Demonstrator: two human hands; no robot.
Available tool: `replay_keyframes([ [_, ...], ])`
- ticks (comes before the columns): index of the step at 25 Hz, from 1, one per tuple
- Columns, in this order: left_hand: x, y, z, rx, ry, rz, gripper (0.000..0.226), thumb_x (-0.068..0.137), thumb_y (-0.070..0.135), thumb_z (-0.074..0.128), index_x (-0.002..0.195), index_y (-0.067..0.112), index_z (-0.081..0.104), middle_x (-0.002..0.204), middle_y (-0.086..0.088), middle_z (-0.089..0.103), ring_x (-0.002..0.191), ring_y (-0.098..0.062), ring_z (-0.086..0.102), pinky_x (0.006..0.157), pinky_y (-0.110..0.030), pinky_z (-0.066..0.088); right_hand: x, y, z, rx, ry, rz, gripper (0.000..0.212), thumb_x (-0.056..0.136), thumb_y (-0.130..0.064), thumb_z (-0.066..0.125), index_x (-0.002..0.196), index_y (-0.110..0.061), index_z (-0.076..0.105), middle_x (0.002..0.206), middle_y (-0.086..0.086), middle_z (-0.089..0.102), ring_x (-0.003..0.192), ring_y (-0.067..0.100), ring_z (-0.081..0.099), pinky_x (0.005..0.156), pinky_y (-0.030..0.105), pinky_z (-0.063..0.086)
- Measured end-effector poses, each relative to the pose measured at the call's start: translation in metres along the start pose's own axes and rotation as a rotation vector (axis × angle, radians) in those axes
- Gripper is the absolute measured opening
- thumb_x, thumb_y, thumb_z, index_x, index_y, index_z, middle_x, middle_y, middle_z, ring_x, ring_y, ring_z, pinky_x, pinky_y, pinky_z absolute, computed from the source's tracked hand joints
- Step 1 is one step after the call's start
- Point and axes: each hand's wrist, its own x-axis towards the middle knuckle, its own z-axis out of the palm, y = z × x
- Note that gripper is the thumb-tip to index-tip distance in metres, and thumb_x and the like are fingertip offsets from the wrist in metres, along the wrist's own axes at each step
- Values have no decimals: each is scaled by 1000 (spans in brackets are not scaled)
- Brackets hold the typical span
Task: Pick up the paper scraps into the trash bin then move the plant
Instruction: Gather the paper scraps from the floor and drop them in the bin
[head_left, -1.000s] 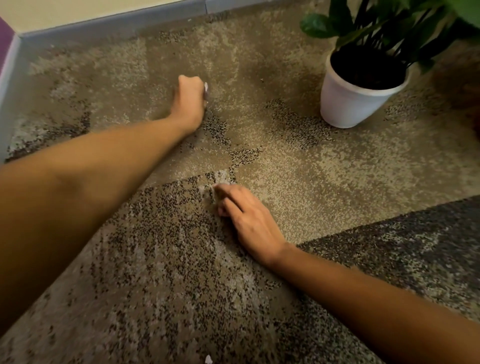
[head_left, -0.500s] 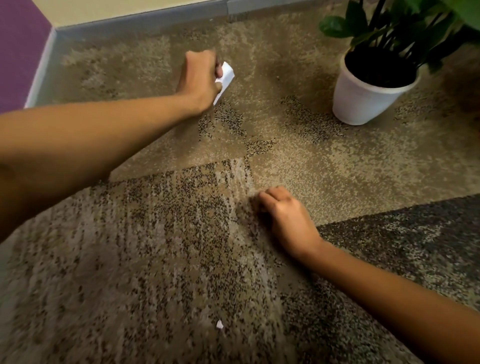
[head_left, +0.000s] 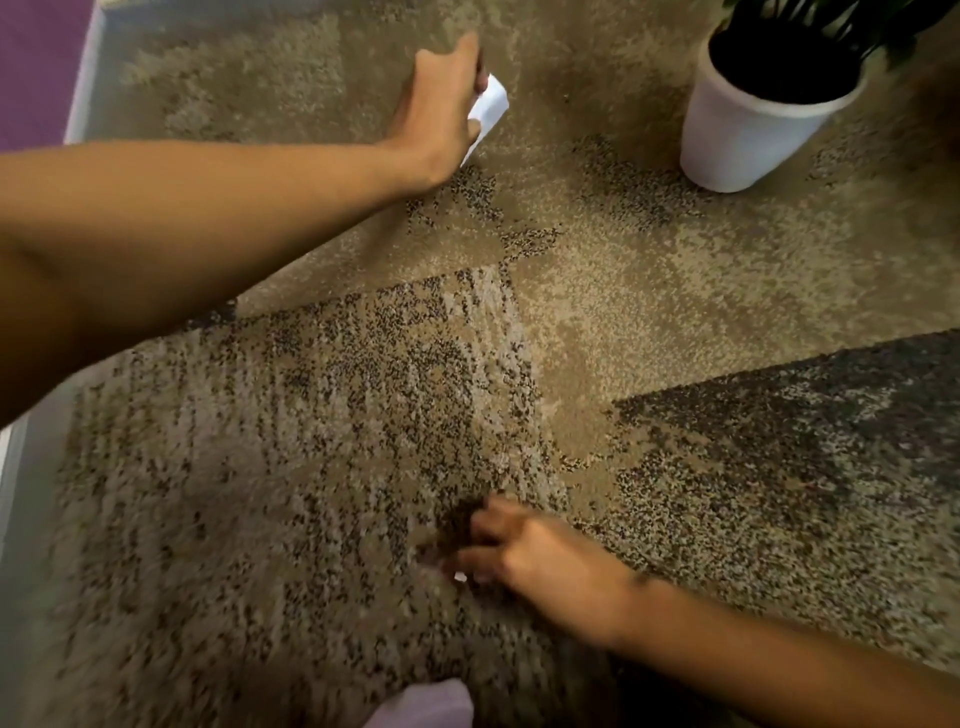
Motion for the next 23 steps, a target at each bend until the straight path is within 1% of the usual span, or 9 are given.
replay_keyframes([
  [3, -3, 4, -2, -1, -31, -3, 33, 79, 6, 57, 95, 25, 36, 90, -3, 47, 80, -17, 45, 73, -21, 39, 0, -19, 10, 61, -112, -56, 37, 85, 0, 64, 116, -17, 55, 107, 11, 60, 93, 24, 62, 67, 33, 60],
  [7, -16, 12, 1, -78, -81, 17, 27, 74, 7, 61, 92, 20, 45, 83, -7, 52, 74, -19, 45, 69, -27, 42, 4, -13, 11, -125, -61, -104, 32, 79, -3, 69, 109, -7, 59, 105, 13, 64, 97, 29, 64, 70, 36, 60],
  [11, -25, 20, 2, -11, -105, 122, 29, 76, -1, 65, 100, 4, 50, 84, -17, 61, 74, -26, 55, 72, -42, 53, 7, -19, 23, -248, -20, -153, 21, 84, -12, 55, 104, -11, 61, 102, 6, 65, 93, 22, 63, 71, 30, 59],
  [12, -26, 21, 1, -18, -103, 132, 30, 75, -1, 66, 100, 3, 50, 83, -16, 60, 73, -26, 54, 72, -43, 53, 8, -20, 26, -256, -12, -150, 20, 85, -13, 52, 104, -11, 60, 99, 5, 64, 90, 20, 63, 70, 29, 59],
  [15, -29, 27, -5, -38, -96, 141, 29, 75, -1, 65, 100, 4, 51, 80, -13, 56, 72, -22, 50, 71, -44, 53, 15, -25, 27, -300, 9, -76, 20, 85, -16, 63, 103, -9, 57, 94, 5, 62, 84, 18, 60, 65, 25, 57],
  [17, -32, 33, -8, -38, -111, 126, 30, 75, -2, 66, 101, 3, 51, 81, -12, 57, 73, -23, 52, 71, -40, 52, 20, -25, 19, -149, 51, 45, 21, 90, -6, 56, 109, -4, 50, 99, 10, 57, 89, 23, 56, 73, 29, 56],
  [20, -40, 44, -11, -87, -217, -8, 29, 79, -2, 67, 106, 1, 56, 90, -12, 61, 83, -22, 57, 66, -25, 45, 24, -8, -9, 149, 286, 296, 29, 90, 7, 47, 115, -8, 49, 104, 1, 54, 91, 14, 55, 78, 21, 54],
  [22, -47, 52, -10, -59, -356, -125, 34, 78, 4, 73, 110, 2, 62, 106, -13, 66, 97, -24, 62, 71, -21, 45, 25, 7, -41, 294, 533, 494, 21, 93, 1, 48, 107, -10, 59, 96, -7, 61, 81, -1, 59, 71, 7, 50],
  [23, -51, 57, -9, -102, -436, -202, 36, 78, 6, 74, 112, 3, 64, 109, -12, 67, 97, -24, 64, 70, -22, 48, 26, 16, -60, 331, 663, 565, 15, 94, -4, 50, 98, -10, 64, 89, -9, 62, 75, -7, 59, 68, 3, 47],
])
